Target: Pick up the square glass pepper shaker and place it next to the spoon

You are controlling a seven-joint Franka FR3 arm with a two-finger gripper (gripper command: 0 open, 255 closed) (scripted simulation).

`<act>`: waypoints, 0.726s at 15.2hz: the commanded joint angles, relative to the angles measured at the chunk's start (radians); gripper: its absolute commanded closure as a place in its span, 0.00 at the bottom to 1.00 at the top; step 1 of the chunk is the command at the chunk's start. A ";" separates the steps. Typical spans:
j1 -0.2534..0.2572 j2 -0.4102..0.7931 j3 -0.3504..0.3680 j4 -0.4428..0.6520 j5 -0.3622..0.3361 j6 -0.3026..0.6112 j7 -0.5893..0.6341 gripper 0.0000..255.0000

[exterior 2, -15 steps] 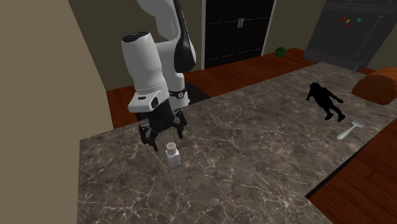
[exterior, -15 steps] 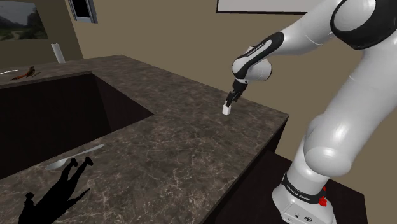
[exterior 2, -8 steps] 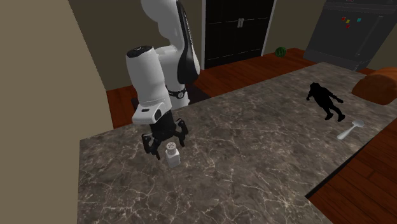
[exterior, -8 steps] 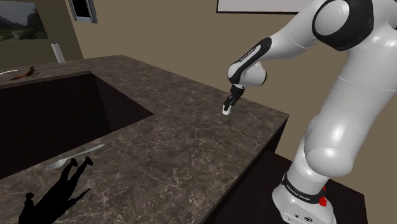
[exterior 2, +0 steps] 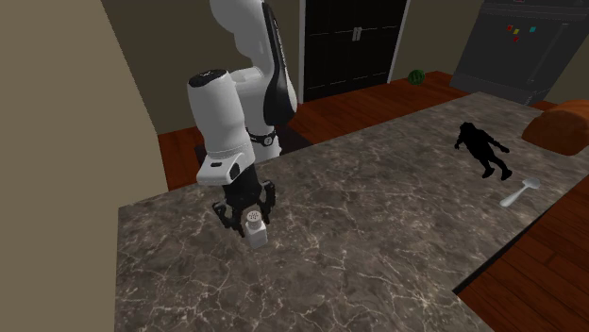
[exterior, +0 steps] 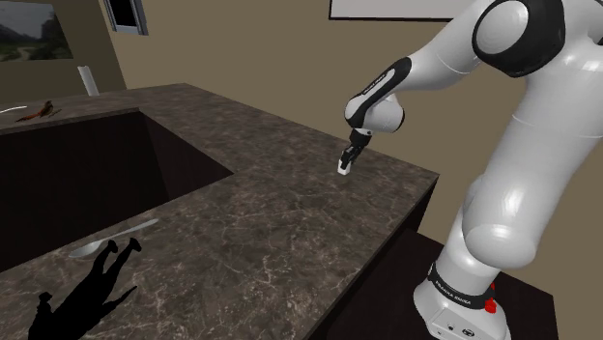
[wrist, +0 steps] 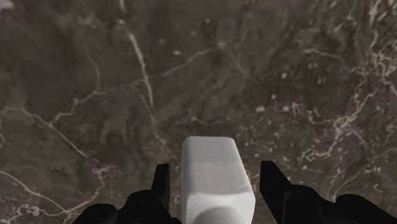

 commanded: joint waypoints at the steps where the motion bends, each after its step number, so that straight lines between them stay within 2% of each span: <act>1: 0.000 0.000 0.000 0.000 0.000 0.000 0.000 1.00; 9: 0.000 0.000 0.000 0.000 0.000 0.000 0.000 1.00; 11: -0.004 -0.026 0.000 0.005 -0.039 -0.024 0.031 1.00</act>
